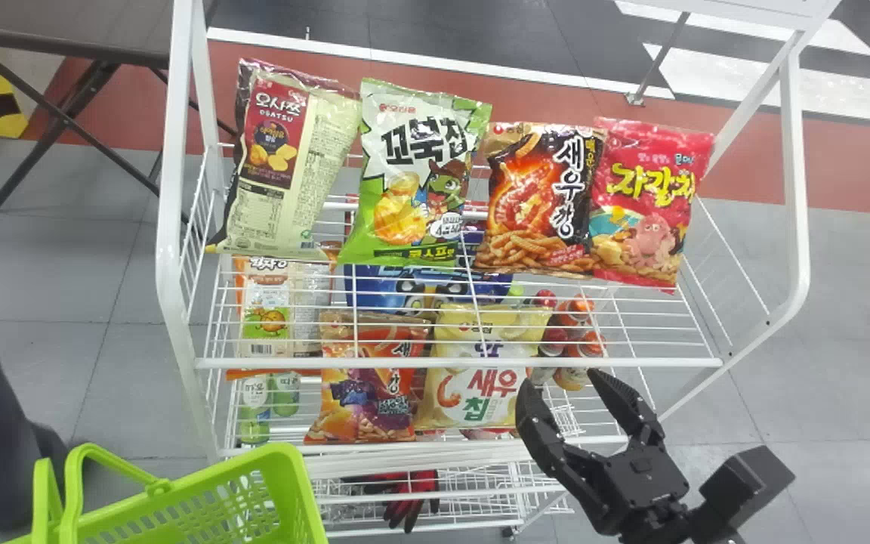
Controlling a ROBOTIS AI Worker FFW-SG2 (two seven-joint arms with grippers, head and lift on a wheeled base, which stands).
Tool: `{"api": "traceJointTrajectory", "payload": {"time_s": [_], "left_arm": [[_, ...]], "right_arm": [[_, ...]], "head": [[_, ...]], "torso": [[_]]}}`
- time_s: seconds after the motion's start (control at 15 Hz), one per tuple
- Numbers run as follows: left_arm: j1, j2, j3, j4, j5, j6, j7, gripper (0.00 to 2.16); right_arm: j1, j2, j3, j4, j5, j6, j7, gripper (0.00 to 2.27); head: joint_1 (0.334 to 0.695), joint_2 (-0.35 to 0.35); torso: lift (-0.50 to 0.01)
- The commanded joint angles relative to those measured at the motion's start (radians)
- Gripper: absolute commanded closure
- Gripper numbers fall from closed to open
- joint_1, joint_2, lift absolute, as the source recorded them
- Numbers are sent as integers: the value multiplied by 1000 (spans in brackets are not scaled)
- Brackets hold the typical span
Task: Hold basket handle with left hand then pick Gkobukchip with right hand and place into basket
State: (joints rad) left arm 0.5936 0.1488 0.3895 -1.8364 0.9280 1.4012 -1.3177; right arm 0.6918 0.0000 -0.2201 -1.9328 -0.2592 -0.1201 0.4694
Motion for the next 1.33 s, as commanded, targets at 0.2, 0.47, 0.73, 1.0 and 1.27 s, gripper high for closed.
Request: {"api": "traceJointTrajectory", "payload": {"time_s": [0.2, 0.47, 0.73, 1.0, 1.27], "left_arm": [[0, 0, 0, -1, 0, -3, -2, 2152], [0, 0, -1, -3, -1, -3, 0, 2152], [-2, 0, -4, -6, -1, -3, 5, 2152], [-2, 3, 2, -7, -1, -3, 6, 2152], [-5, 6, 0, -10, -3, 0, 8, 2152]], "right_arm": [[0, 1, 1, 0, 0, 0, 0, 90], [-2, 1, 1, 0, 0, 0, 2, 90], [-63, 1, 11, -14, 0, 64, -6, 90], [-166, 1, 67, -35, 26, 199, -55, 90], [-275, 1, 179, -38, 95, 304, -159, 83]], "head": [[695, -243], [695, -243], [695, -240], [695, -208], [695, -121]], "torso": [[0], [0], [0], [0], [0]]}}
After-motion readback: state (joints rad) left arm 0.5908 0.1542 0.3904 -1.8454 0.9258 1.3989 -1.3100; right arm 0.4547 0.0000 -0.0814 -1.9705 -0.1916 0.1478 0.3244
